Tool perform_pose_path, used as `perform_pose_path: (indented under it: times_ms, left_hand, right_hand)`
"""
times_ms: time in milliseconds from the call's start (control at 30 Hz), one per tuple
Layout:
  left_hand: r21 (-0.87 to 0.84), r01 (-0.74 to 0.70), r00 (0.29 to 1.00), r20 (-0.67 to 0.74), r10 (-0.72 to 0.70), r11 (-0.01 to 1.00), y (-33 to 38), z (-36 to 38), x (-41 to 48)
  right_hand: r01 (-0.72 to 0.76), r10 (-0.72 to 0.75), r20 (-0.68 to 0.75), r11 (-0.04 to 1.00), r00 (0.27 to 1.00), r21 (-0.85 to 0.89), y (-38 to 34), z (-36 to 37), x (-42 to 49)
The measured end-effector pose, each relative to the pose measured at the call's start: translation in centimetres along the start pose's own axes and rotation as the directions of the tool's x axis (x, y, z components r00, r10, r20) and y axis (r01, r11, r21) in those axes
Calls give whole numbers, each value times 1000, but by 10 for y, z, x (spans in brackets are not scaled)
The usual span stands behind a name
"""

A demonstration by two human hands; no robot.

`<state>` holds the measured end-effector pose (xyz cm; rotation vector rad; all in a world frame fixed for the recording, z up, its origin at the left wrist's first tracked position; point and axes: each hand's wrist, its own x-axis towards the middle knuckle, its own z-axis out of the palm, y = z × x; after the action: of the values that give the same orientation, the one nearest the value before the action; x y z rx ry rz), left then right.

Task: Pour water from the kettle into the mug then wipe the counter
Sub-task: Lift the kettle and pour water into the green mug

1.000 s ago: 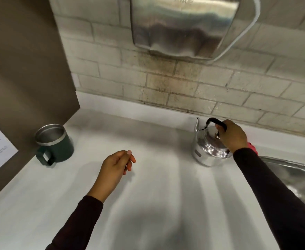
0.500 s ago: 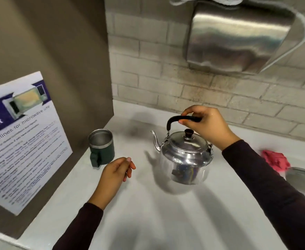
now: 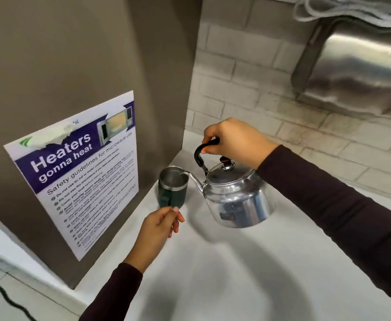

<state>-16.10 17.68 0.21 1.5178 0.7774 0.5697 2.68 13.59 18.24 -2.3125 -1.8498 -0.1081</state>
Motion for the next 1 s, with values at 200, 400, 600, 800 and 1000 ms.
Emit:
perform_pose_path:
  times_ms: [200, 400, 600, 800, 1000]
  left_hand:
    - [-38, 6, 1000, -22, -7, 999, 1, -3, 7]
    - [-49, 22, 999, -22, -23, 999, 1, 2, 13]
    - [-49, 30, 999, -25, -31, 998, 3, 7, 18]
    - [-53, 7, 1000, -30, -8, 999, 3, 5, 20]
    - [-53, -31, 999, -35, 29, 998, 4, 3, 23]
  right_hand:
    - [52, -44, 85, 994, 995, -95, -6, 2, 19]
    - [109, -93, 136, 987, 986, -116, -5, -1, 24]
    - [127, -109, 150, 985, 983, -114, -7, -6, 28]
    - [162, -139, 178, 979, 974, -122, -14, -7, 31]
    - [179, -154, 171, 973, 973, -144, -14, -6, 36]
